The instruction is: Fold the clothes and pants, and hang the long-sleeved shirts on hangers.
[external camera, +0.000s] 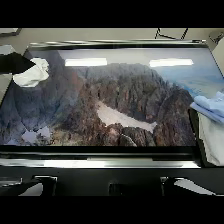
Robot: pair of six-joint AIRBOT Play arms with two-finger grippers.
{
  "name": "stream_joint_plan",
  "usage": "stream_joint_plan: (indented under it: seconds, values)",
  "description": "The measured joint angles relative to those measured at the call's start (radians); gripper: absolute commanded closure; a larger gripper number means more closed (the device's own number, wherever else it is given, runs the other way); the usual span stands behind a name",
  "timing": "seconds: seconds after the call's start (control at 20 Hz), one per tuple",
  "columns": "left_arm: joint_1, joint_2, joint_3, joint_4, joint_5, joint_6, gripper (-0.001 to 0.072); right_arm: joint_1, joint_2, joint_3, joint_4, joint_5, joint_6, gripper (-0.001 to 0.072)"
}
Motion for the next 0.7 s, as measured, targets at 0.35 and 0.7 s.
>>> stream_joint_plan:
  seconds: [0.35,0.7]
  values:
    - [-0.03,-0.002,0.0,0.0,0.0,0.003,0.0685,-0.006,0.148,-0.525,-0.285,-0.106,-0.054,0.0193]
    - [-0.054,-0.002,0.027,-0.016,0.094,-0.013,0.0688,-0.002,0.171,-0.453,-0.158,-0.356,-0.151,0.003]
